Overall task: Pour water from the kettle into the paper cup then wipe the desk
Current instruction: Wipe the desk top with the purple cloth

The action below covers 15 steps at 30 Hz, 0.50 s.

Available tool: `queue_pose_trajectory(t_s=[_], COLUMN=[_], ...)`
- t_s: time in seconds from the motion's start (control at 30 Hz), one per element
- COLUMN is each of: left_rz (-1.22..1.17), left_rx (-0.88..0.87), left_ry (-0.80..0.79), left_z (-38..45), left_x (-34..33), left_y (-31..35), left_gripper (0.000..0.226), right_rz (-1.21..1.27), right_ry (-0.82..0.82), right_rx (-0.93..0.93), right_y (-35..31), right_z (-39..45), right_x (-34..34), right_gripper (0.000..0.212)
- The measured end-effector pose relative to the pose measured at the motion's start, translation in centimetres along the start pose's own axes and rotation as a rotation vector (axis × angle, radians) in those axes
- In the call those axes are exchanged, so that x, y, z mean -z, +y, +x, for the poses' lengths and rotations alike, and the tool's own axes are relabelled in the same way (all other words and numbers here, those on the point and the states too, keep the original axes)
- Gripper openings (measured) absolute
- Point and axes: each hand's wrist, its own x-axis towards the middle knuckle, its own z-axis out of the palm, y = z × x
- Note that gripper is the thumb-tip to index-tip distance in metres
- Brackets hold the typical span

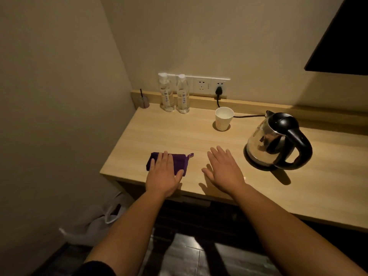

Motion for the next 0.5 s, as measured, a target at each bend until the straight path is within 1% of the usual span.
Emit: queue_pose_trajectory(t_s=[0.17,0.37,0.5], left_rz=[-0.028,-0.005,-0.017], left_rx=[0.118,0.204,0.232], left_ry=[-0.007,-0.040,-0.021], left_z=[-0.3,0.3,1.3], left_x=[0.1,-0.7,-1.1], left_y=[-5.9,-12.2,-15.2], left_gripper=[0.074,0.074,0.073], right_rz=[0.008,0.023,0.010], right_ry=[-0.012,-0.037,-0.057], right_rx=[0.097,0.159,0.195], right_y=[-4.7,-9.8,-11.7], right_z=[3.4,6.9,8.9], right_x=[-1.4,-3.2,-4.1], right_gripper=[0.064,0.061,0.057])
